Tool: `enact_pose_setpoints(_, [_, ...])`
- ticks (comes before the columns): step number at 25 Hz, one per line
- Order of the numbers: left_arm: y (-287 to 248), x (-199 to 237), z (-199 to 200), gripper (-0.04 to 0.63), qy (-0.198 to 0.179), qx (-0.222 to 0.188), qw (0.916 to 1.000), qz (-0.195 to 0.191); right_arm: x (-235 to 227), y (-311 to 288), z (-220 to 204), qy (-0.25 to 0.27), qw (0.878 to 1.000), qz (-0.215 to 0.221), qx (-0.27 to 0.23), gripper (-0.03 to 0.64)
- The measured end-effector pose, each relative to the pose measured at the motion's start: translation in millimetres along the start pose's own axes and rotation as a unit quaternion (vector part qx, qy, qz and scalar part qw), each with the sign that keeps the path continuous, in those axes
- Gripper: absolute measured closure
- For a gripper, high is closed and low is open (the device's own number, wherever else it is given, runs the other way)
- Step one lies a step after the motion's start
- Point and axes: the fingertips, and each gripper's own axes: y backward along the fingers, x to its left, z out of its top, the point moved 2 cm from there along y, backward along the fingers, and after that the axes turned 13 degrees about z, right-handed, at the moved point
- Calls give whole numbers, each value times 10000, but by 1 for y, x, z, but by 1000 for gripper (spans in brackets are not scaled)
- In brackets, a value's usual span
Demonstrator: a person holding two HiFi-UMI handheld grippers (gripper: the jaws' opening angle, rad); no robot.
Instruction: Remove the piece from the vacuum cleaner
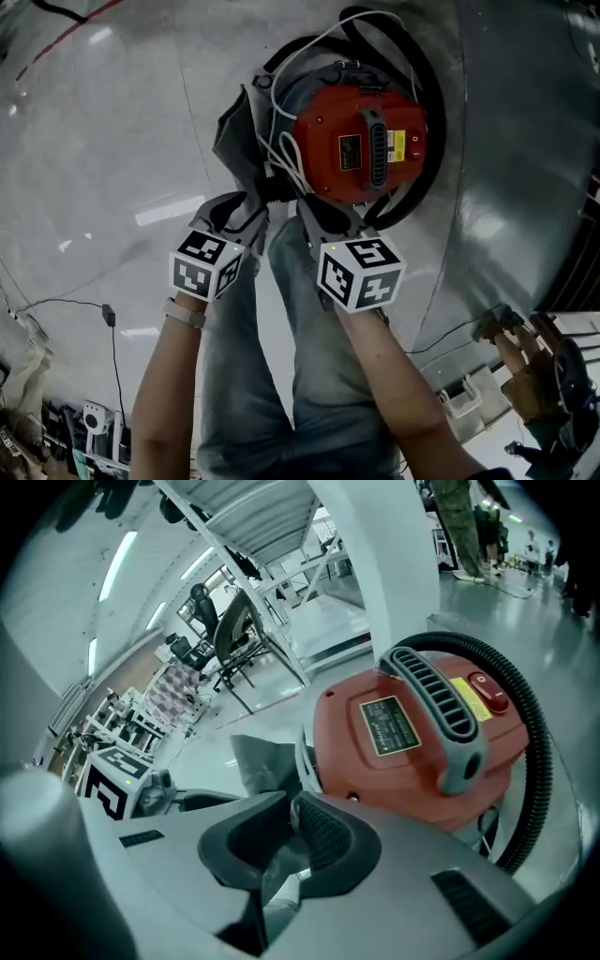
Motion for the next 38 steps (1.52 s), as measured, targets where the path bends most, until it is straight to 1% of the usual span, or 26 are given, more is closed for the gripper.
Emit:
enact_pose_setpoints(2, [-3, 1, 7, 408, 188, -16, 9998, 19, -5, 9, -1, -48, 10000, -44, -60, 557])
enact_pose_setpoints(4, [-8, 1, 11, 408, 267, 76, 9996, 13, -10, 16, -1, -60, 9999, -96, -94, 557])
enact_pose_setpoints(5, [-11, 0, 12, 408, 212, 135, 9997, 27, -13, 19, -2, -66, 9999, -119, -97, 557])
enact_pose_setpoints(8, [-16, -4, 17, 426, -201, 232, 9994, 130, -21, 23, -6, -150, 9997, -142, -106, 557])
enact_pose_setpoints(9, [-17, -6, 18, 442, -260, 236, 9993, 135, -23, 24, -7, -186, 9997, -143, -116, 557])
enact_pose_setpoints(10, [-16, -6, 18, 459, -230, 226, 9994, 134, -25, 25, -8, -212, 9996, -144, -124, 557])
enact_pose_setpoints(13, [-12, -6, 19, 509, 1, 131, 9996, 257, -28, 27, -11, -255, 9995, -144, -117, 557])
enact_pose_setpoints(15, [-12, -4, 23, 532, 17, 55, 9990, 449, -31, 29, -12, -266, 9995, -136, -109, 557])
enact_pose_setpoints(17, [-15, -3, 24, 543, 105, 18, 9981, 605, -33, 30, -12, -265, 9995, -130, -111, 557])
enact_pose_setpoints(19, [-17, -4, 23, 543, 262, 70, 9969, 736, -34, 32, -10, -267, 9995, -118, -123, 558])
enact_pose_setpoints(21, [-15, -6, 21, 545, 536, 76, 9954, 795, -35, 33, -9, -275, 9995, -103, -133, 558])
enact_pose_setpoints(23, [-11, -9, 20, 554, 936, 75, 9928, 741, -37, 33, -9, -292, 9995, -85, -132, 558])
enact_pose_setpoints(24, [-9, -11, 19, 557, 1069, 90, 9917, 703, -38, 34, -10, -300, 9994, -76, -126, 558])
enact_pose_setpoints(25, [-8, -13, 18, 558, 1109, 109, 9915, 678, -39, 34, -11, -305, 9994, -68, -116, 558])
enact_pose_setpoints(27, [-10, -15, 16, 560, 975, 125, 9929, 665, -40, 34, -14, -314, 9995, -52, -83, 558])
enact_pose_setpoints(30, [-13, -14, 20, 555, 729, 29, 9951, 671, -41, 34, -16, -310, 9995, -19, -41, 558])
enact_pose_setpoints(33, [-13, -12, 20, 542, 588, -47, 9949, 818, -42, 36, -17, -281, 9996, -5, -33, 558])
enact_pose_setpoints(34, [-12, -12, 17, 524, 543, -23, 9945, 892, -42, 36, -17, -281, 9996, -1, -31, 557])
enact_pose_setpoints(35, [-12, -12, 12, 480, 481, 31, 9942, 961, -42, 36, -18, -280, 9996, 4, -24, 558])
enact_pose_setpoints(36, [-11, -13, 6, 423, 385, 113, 9939, 1029, -41, 37, -19, -277, 9996, 12, -15, 558])
enact_pose_setpoints(37, [-10, -15, 1, 395, 246, 216, 9933, 1106, -41, 37, -20, -273, 9996, 23, -5, 558])
enact_pose_setpoints(38, [-9, -17, -4, 382, 76, 318, 9922, 1203, -40, 37, -21, -269, 9996, 34, 4, 557])
